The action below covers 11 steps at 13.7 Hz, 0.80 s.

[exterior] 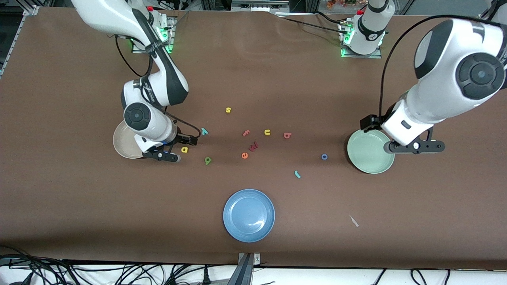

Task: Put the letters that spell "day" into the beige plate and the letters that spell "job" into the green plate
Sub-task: 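Reach the right gripper to the yellow d while the left gripper reaches the cyan j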

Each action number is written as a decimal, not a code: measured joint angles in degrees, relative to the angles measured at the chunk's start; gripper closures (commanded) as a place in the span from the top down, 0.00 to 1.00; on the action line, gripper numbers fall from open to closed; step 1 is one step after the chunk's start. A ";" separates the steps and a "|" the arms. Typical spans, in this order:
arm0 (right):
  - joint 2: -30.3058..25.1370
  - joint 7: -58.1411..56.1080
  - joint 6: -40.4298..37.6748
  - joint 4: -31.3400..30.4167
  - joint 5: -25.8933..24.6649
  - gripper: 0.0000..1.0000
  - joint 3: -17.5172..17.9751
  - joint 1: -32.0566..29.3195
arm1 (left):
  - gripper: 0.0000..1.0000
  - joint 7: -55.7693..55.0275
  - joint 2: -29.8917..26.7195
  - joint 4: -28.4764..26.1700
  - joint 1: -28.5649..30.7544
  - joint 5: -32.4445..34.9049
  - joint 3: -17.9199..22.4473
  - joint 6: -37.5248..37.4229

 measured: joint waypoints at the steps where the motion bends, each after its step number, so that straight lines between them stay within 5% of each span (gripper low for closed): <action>1: 1.11 0.65 0.92 -0.02 0.44 1.00 -0.03 -0.01 | 1.00 -2.92 1.70 1.55 -0.44 0.00 -0.01 0.00; 11: 5.63 -1.76 4.88 -0.45 0.62 0.92 -0.91 -0.53 | 0.94 -31.74 21.58 7.77 -7.78 -1.75 -0.91 17.12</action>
